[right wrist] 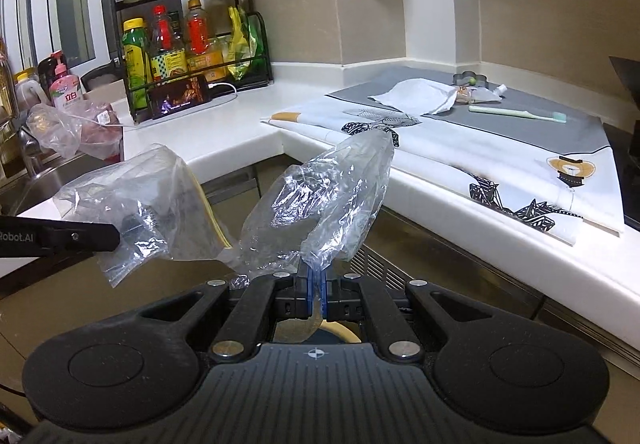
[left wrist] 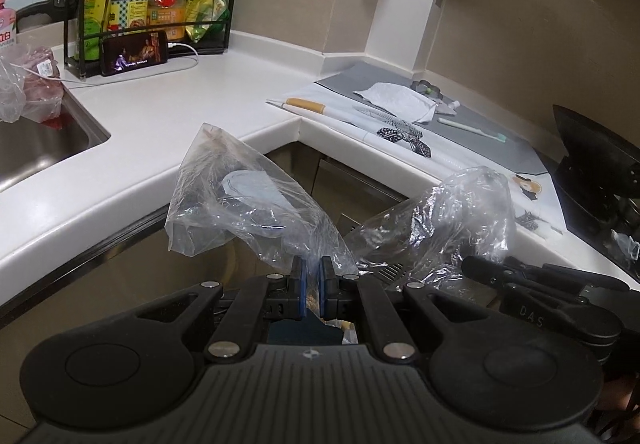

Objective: Collect trash
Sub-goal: 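Lift and carry both clear plastic bags toward the bin with both grippers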

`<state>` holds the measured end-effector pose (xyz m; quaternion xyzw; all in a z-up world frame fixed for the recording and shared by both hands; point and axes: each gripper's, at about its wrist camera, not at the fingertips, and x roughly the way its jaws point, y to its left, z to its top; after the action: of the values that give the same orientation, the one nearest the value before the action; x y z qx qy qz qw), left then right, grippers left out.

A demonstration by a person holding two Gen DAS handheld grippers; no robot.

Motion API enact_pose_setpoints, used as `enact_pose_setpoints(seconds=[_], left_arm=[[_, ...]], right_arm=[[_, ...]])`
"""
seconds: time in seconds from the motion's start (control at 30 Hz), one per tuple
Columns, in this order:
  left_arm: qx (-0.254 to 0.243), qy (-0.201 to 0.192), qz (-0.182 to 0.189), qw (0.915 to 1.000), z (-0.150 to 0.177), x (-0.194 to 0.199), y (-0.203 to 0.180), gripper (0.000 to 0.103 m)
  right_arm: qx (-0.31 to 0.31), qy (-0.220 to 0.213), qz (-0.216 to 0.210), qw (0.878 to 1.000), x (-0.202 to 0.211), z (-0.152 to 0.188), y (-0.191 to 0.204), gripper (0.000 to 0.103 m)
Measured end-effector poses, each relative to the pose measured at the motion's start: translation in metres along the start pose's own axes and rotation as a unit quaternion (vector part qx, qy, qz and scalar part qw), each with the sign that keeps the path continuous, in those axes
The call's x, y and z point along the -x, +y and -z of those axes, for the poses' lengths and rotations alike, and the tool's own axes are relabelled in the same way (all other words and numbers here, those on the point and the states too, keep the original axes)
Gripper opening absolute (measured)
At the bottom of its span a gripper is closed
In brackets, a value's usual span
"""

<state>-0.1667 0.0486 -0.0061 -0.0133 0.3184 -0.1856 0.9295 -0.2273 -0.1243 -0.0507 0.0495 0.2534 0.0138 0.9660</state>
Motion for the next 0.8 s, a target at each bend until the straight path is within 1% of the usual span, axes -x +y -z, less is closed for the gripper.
enact_pose_setpoints(seconds=[0.37, 0.8], left_arm=[[0.000, 0.005, 0.003, 1.0000, 0.0008, -0.0029, 0.0001, 0.006], [-0.009, 0.007, 0.006, 0.9999, 0.0014, -0.0053, -0.0041, 0.006]], right_arm=[[0.014, 0.009, -0.004, 1.000, -0.0058, -0.0017, 0.0066, 0.005], [0.014, 0.013, -0.003, 1.000, -0.0070, -0.0018, 0.0078, 0.005]])
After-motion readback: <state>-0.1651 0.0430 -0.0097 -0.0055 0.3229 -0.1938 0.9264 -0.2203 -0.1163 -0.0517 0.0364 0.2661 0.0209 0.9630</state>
